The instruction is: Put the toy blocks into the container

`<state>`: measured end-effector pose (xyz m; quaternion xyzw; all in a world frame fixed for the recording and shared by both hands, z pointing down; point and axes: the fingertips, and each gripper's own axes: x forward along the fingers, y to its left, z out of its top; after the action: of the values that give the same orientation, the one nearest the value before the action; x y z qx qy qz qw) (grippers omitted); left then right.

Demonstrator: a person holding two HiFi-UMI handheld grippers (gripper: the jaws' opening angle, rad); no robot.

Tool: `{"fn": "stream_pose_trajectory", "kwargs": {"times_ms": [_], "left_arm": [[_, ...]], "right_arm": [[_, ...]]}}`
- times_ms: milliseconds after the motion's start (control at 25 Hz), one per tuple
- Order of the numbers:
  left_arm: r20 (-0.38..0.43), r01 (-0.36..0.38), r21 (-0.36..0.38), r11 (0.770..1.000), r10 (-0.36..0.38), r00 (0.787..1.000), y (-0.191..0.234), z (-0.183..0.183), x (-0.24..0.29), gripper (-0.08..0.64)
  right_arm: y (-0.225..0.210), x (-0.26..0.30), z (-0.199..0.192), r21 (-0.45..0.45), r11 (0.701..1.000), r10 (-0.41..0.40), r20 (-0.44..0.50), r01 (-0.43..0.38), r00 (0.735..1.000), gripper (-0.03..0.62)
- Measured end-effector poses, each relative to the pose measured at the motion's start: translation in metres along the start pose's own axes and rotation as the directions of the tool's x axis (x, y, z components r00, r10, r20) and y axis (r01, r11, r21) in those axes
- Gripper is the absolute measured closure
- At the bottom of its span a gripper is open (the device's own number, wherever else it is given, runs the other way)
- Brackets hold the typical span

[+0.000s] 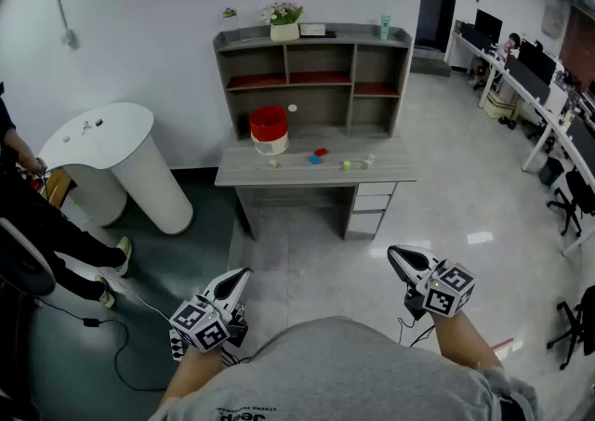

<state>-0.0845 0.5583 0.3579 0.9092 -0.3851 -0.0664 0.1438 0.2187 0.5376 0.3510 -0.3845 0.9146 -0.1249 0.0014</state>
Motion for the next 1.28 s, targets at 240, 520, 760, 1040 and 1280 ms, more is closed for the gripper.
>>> {"fn": "stream_pose_trajectory", "kwargs": {"times_ms": [240, 520, 760, 1040, 1280], "left_arm": [[-0.01, 0.011, 0.01, 1.0, -0.011, 1.0, 0.0, 0.0, 0.01, 0.551], [-0.019, 0.03, 0.011, 0.999, -0.029, 0.999, -0.013, -0.004, 0.027, 0.551], [-0.026, 0.047, 0.021, 0.999, -0.046, 0.999, -0.038, -0.012, 0.053, 0.551], [-0.033, 0.059, 0.007, 0.998, -0.058, 0.998, -0.077, -0.034, 0.09, 0.551], [-0.06, 0.063, 0.002, 0.998, -0.063, 0.996, -0.098, -0.051, 0.112, 0.551]], "right_arm": [[-0.004, 0.0, 0.001, 0.004, 1.0, 0.006, 0.0, -0.006, 1.0, 0.598], [-0.017, -0.014, -0.002, 0.037, 0.999, -0.005, -0.009, 0.005, 1.0, 0.595], [-0.033, -0.044, 0.002, 0.034, 0.999, -0.006, -0.005, 0.006, 1.0, 0.592], [-0.062, -0.083, -0.013, 0.038, 0.999, 0.015, -0.045, -0.013, 0.999, 0.591], [-0.089, -0.099, -0.024, 0.065, 0.998, 0.013, -0.059, -0.009, 0.998, 0.589]]}}
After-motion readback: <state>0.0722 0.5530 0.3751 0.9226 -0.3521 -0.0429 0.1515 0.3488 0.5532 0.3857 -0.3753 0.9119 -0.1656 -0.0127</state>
